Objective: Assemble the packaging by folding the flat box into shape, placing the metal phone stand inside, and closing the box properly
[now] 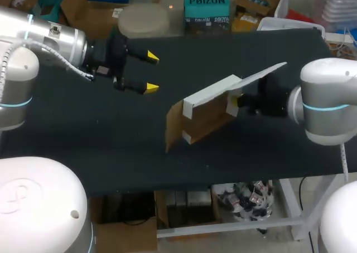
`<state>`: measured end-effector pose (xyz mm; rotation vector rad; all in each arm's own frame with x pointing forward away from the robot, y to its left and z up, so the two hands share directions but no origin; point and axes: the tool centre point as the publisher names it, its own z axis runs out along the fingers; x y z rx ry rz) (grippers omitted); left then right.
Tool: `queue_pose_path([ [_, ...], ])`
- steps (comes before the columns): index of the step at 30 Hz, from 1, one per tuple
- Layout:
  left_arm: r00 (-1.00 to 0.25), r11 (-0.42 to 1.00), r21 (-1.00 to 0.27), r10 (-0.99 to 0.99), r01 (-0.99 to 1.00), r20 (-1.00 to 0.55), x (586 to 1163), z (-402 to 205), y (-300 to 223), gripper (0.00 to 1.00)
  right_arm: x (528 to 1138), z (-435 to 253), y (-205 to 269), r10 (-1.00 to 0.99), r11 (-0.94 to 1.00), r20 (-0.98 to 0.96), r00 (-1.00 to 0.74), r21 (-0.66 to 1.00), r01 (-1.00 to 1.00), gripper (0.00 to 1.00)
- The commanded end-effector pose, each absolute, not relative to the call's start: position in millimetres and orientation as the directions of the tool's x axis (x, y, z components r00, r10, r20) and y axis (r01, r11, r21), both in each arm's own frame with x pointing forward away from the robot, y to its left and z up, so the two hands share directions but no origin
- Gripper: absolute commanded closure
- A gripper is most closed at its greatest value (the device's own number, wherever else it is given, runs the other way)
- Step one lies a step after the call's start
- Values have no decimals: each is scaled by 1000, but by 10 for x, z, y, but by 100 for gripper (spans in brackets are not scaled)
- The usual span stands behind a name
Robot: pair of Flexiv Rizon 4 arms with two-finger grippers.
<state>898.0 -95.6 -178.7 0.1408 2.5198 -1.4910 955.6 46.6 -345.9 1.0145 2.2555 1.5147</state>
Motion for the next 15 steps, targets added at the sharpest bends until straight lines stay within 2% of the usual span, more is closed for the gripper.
queue_pose_path([
  [1,-975,511,-840,-14,184,-222,8937,-1722,-896,0,9560,-3416,404,566,295,234,-791,838,458,100],
  [15,-975,567,-802,4,185,-222,8894,-1731,-767,0,9512,-3373,336,475,397,266,-839,786,474,100],
])
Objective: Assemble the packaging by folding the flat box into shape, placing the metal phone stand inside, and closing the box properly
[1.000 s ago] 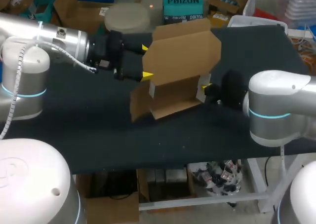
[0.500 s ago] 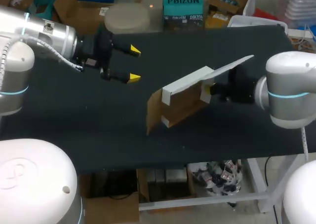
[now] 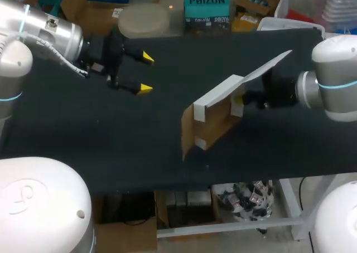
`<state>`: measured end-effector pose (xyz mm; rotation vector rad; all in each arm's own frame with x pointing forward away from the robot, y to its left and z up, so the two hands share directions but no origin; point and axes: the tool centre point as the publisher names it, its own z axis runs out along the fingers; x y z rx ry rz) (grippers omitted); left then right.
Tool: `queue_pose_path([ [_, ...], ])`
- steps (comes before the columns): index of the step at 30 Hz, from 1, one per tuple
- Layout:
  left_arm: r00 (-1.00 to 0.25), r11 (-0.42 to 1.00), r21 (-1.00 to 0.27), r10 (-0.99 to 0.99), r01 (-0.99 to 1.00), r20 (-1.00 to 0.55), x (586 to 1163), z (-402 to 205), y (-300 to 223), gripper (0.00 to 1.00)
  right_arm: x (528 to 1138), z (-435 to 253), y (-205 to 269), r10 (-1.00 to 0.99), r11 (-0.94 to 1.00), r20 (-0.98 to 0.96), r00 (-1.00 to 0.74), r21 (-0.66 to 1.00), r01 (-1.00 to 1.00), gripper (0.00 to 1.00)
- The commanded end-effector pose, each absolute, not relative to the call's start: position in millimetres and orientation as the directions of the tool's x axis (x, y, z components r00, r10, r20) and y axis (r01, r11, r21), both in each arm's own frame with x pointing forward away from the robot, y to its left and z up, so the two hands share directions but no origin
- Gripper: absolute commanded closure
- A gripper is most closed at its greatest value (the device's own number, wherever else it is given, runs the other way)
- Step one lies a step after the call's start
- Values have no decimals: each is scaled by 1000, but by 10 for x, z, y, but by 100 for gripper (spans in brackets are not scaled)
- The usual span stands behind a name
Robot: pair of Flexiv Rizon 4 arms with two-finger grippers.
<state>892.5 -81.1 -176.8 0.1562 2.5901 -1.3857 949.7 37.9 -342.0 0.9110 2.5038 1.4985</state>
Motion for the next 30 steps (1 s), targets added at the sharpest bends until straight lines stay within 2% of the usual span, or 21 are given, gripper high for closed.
queue_pose_path([
  [1,-975,578,-794,9,187,-222,8891,-1732,-737,0,9507,-3373,331,463,403,274,-843,782,475,100],
  [7,-982,664,-730,41,163,-182,8859,-1675,-500,0,9458,-3359,304,434,483,341,-834,693,535,100],
  [23,-981,660,-729,64,181,-186,8900,-1651,-512,0,9427,-3355,287,436,500,343,-832,677,541,100],
  [30,-975,705,-676,110,214,-193,8866,-1682,-484,0,9441,-3391,152,497,568,411,-764,511,645,100],
])
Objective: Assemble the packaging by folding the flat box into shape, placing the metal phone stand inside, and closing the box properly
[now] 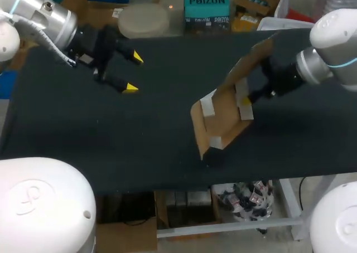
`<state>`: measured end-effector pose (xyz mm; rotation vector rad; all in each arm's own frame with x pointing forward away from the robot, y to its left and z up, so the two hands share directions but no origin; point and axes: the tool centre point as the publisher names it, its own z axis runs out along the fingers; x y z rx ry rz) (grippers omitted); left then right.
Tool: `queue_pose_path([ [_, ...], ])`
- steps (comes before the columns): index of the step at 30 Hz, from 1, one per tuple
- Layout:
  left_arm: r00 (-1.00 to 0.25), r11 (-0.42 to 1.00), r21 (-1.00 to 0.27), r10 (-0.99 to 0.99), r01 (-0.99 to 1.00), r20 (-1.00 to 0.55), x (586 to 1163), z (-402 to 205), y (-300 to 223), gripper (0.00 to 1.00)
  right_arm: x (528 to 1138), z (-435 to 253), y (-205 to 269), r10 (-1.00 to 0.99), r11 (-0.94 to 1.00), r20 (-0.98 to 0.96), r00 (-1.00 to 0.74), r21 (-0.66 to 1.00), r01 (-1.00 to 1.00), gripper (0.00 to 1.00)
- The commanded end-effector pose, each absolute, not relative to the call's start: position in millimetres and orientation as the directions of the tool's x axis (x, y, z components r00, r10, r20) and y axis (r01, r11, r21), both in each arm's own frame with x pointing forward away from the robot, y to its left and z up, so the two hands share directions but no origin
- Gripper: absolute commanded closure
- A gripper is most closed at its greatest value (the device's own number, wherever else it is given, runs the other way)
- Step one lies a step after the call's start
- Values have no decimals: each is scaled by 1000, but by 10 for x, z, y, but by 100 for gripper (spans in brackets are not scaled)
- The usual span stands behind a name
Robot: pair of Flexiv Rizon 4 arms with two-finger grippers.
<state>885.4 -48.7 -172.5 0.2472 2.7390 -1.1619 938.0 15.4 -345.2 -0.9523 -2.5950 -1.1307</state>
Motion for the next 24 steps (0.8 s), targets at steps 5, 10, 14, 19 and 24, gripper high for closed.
queue_pose_path([
  [5,-973,737,-638,126,223,-194,8810,-1711,-466,0,9413,-3421,93,479,605,435,-762,466,646,100],
  [10,-973,763,-607,129,221,-192,8788,-1731,-433,0,9378,-3449,66,507,631,443,-739,393,669,100],
  [14,-976,787,-583,117,204,-183,8788,-1743,-403,0,9358,-3452,53,551,639,438,-711,326,696,100],
  [19,-976,787,-583,117,204,-183,8788,-1743,-403,0,9358,-3452,53,551,639,438,-711,326,696,100],
  [24,-976,787,-583,117,204,-183,8788,-1743,-403,0,9358,-3452,53,551,639,438,-711,326,696,100],
])
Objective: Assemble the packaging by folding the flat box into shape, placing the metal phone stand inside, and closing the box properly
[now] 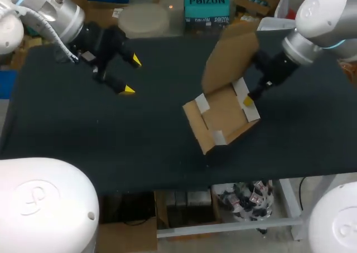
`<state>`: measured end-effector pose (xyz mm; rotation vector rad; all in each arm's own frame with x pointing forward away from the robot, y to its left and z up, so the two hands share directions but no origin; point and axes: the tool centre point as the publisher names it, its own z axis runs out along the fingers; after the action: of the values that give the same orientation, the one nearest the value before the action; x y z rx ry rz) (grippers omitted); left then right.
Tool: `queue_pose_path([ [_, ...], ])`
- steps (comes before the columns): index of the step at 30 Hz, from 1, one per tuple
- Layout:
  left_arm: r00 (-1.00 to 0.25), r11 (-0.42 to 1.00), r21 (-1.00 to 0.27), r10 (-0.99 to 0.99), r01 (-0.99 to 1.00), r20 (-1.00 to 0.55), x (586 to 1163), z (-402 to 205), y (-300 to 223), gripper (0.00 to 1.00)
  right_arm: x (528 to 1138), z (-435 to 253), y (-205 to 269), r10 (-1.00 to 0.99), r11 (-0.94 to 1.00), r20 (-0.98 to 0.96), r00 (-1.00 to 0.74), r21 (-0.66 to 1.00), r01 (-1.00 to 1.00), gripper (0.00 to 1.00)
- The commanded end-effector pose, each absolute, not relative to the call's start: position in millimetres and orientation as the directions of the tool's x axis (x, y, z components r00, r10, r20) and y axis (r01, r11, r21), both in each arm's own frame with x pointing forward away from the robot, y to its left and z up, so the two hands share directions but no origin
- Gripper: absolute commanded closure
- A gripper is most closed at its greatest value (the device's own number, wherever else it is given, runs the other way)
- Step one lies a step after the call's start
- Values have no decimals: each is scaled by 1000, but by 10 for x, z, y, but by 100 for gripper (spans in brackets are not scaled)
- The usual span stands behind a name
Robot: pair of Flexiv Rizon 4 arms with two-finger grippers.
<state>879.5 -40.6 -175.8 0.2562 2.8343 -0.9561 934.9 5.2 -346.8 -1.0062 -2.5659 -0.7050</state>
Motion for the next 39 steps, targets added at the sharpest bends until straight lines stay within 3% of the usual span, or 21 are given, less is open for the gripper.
queue_pose_path([
  [1,-980,817,-553,71,164,-186,8805,-1731,-449,0,9358,-3452,53,551,639,438,-711,326,696,100],
  [5,-981,821,-567,-45,71,-187,8782,-1799,-476,0,9358,-3452,53,551,639,438,-711,326,696,100],
  [8,-980,820,-572,-99,18,-173,8764,-1908,-453,0,9344,-3485,66,669,570,431,-606,226,790,100],
  [30,-982,829,-558,-73,38,-175,8760,-2316,-325,0,9150,-3609,-32,913,331,289,-287,-113,937,100],
  [39,-982,829,-558,-73,38,-175,8760,-2316,-325,0,9150,-3609,-32,913,331,289,-287,-113,937,100],
])
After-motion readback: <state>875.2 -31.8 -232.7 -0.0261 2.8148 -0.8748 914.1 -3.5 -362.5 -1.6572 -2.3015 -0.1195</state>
